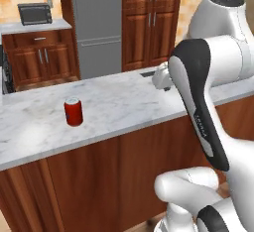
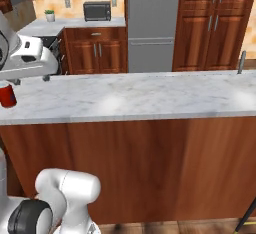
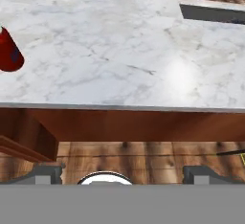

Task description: Four empty soda cans are scattered around the kitchen. Gather all the cans and cluster them next to the stove for recycling.

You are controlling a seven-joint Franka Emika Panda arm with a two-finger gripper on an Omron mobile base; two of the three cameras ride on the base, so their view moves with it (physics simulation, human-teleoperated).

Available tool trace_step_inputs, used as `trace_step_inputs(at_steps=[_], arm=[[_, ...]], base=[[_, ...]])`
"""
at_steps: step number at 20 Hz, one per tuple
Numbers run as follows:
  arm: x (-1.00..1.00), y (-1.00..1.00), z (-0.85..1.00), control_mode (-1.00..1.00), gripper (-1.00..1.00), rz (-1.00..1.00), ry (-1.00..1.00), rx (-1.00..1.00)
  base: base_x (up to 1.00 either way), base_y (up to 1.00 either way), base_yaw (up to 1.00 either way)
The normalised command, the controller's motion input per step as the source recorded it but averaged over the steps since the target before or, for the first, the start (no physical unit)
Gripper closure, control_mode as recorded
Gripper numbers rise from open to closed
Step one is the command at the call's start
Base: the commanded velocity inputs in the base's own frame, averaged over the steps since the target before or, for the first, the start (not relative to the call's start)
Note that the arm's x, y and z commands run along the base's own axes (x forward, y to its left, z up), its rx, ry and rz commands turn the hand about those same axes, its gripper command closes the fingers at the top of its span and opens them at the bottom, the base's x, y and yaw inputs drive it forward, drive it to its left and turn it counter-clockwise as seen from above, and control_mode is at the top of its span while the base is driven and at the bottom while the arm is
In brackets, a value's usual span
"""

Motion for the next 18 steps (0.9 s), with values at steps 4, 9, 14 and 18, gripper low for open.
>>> trace_step_inputs(at_steps=[4,9,14,18], arm=[[0.62,0.11,-0.09,-1.00,-1.00,-0.06,0.03,0.00],[0.25,0.40,-0.26,-1.00,-1.00,-0.04,-0.05,-0.02],[0.00,0.38,-0.32,-1.00,-1.00,-0.02,0.00,0.00],[-0.03,0.29,-0.07,-1.00,-1.00,0.00,0.00,0.04]], base=[[0.00,0.00,0.00],[0.00,0.00,0.00],[0.00,0.00,0.00],[0.00,0.00,0.00]])
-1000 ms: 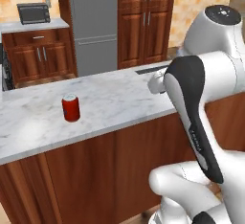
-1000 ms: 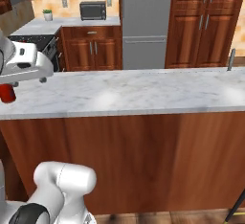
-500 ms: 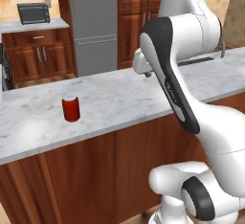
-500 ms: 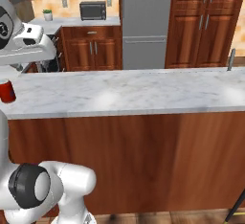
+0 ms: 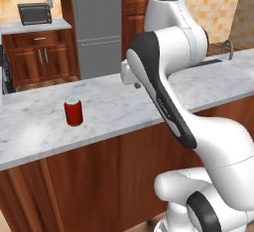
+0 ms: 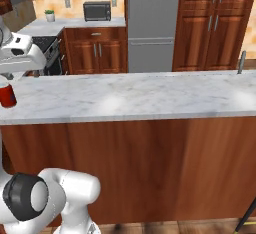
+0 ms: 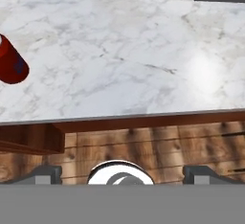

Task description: Four empty soda cans are scattered around the kitchen. Gather all the cans and cluster them next to the stove for recycling.

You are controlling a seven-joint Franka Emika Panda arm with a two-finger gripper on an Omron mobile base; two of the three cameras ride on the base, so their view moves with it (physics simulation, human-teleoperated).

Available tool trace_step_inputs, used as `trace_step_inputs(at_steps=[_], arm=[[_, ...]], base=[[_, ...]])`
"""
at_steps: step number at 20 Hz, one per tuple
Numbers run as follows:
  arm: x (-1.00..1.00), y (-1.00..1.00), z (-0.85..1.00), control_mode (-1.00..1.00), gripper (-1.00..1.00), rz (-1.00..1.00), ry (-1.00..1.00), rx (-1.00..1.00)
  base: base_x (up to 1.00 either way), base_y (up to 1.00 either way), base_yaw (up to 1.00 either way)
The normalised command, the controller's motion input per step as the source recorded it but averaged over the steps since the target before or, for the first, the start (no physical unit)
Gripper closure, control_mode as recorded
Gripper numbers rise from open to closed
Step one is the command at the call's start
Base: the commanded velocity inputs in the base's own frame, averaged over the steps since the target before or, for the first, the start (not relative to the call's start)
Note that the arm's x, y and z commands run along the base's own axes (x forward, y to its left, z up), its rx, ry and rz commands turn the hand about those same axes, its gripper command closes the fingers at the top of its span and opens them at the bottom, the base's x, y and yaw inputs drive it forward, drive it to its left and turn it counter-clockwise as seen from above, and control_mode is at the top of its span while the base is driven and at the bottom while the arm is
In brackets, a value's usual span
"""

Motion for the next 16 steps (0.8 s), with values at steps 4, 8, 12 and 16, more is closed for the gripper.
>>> trace_step_inputs(at_steps=[4,8,12,16], arm=[[-0.03,0.38,0.00,-1.00,-1.00,0.00,0.04,0.06],[0.00,0.44,-0.01,-1.00,-1.00,0.02,0.13,0.09],[0.06,0.51,-0.35,-1.00,-1.00,0.10,0.11,0.05],[0.03,0.55,-0.67,-1.00,-1.00,0.08,-0.02,0.00]], base=[[0.00,0.00,0.00],[0.00,0.00,0.00],[0.00,0.00,0.00],[0.00,0.00,0.00]])
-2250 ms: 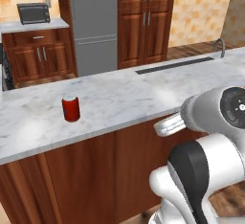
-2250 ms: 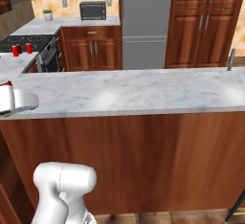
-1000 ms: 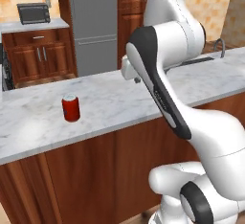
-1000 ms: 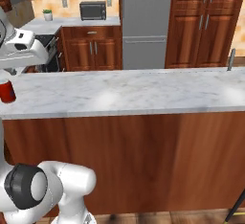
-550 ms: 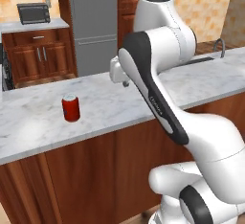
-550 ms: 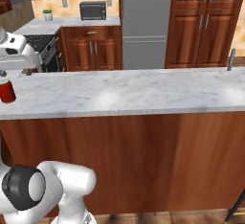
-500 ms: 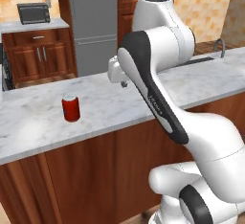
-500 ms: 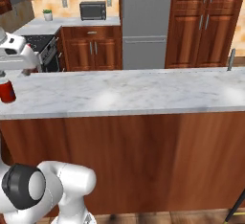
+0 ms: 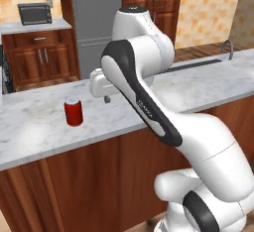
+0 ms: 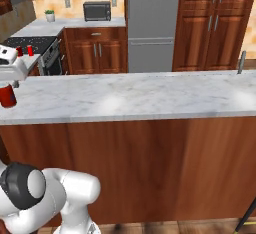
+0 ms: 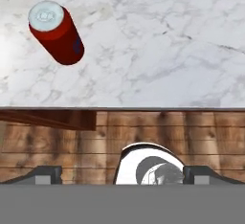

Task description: Four empty soda cans are scattered around the kitchen. Gather all the cans and cluster them next to the stove for recycling.

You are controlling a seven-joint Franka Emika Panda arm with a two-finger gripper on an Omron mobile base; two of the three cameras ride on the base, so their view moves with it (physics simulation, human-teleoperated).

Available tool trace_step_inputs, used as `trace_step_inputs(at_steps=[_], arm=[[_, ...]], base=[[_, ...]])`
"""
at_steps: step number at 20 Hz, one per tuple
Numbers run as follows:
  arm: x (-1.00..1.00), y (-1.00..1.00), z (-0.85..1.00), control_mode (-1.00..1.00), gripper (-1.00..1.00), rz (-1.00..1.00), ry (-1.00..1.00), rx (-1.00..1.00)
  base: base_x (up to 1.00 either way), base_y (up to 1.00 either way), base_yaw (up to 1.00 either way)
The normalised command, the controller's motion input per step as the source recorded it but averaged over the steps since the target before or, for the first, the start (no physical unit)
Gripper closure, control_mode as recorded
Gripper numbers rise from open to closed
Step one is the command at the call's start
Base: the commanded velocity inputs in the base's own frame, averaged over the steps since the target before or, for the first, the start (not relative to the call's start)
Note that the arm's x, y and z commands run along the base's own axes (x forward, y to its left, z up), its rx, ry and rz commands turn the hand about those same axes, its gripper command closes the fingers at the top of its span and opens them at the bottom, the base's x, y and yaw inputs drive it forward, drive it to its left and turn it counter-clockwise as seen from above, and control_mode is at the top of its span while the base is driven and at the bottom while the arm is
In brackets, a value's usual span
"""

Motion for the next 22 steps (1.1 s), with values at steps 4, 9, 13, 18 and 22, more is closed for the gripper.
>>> trace_step_inputs(at_steps=[4,9,13,18,22], arm=[[0.00,0.25,-0.83,-1.00,-1.00,0.03,-0.32,0.00],[-0.07,0.02,-0.02,-1.00,-1.00,0.05,-0.14,0.05],[-0.19,-0.09,0.35,-1.00,-1.00,0.17,-0.02,0.15],[-0.01,-0.03,0.26,-1.00,-1.00,0.11,0.00,0.11],[0.00,0.03,0.04,-1.00,-1.00,0.03,0.08,0.02]], base=[[0.00,0.00,0.00],[0.00,0.00,0.00],[0.00,0.00,0.00],[0.00,0.00,0.00],[0.00,0.00,0.00]])
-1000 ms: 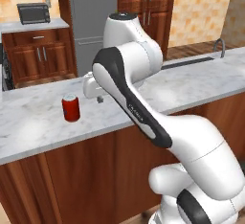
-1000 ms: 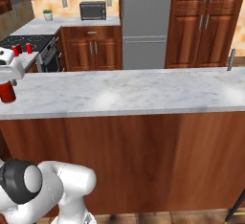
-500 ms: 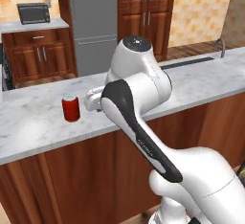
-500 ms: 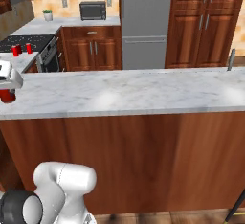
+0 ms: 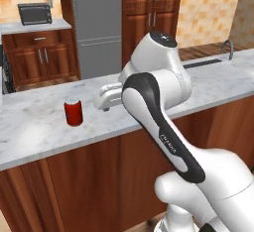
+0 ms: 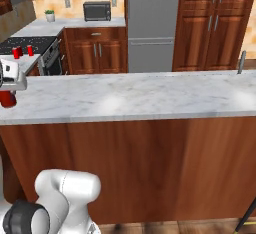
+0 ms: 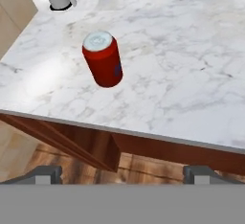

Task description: Four empty soda cans are scattered around the kitchen. Gather all the cans and cluster them next to the stove for recycling.

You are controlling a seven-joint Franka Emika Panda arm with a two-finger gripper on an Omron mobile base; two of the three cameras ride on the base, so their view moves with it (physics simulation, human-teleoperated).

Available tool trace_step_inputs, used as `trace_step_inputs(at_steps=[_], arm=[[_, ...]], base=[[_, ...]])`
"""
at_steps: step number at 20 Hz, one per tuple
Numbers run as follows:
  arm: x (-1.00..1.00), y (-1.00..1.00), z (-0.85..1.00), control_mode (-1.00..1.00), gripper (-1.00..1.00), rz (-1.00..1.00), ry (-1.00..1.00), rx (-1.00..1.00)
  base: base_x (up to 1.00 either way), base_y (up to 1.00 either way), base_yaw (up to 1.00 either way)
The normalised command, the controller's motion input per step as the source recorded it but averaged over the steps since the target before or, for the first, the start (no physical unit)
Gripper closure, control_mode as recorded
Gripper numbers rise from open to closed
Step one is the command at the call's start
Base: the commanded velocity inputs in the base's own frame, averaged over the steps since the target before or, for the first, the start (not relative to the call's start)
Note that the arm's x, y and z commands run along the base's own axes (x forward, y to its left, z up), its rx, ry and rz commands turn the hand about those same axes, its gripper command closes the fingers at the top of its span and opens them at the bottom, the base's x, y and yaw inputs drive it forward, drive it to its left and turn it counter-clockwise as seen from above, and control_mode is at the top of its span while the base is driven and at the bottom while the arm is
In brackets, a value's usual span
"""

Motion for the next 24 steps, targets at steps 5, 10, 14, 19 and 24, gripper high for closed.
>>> trace_step_inputs(at_steps=[5,10,14,19,24], arm=[[0.00,0.25,-0.04,-1.00,-1.00,0.00,0.06,-0.01],[0.00,0.33,-0.02,-1.00,-1.00,0.00,0.05,-0.08],[0.02,0.16,0.00,-1.00,-1.00,0.00,0.06,-0.10],[0.11,0.05,0.00,-1.00,-1.00,0.00,0.05,-0.03],[0.28,0.01,0.00,-1.00,-1.00,0.00,0.10,0.00]], base=[[0.00,0.00,0.00],[0.00,0.00,0.00],[0.00,0.00,0.00],[0.00,0.00,0.00],[0.00,0.00,0.00]])
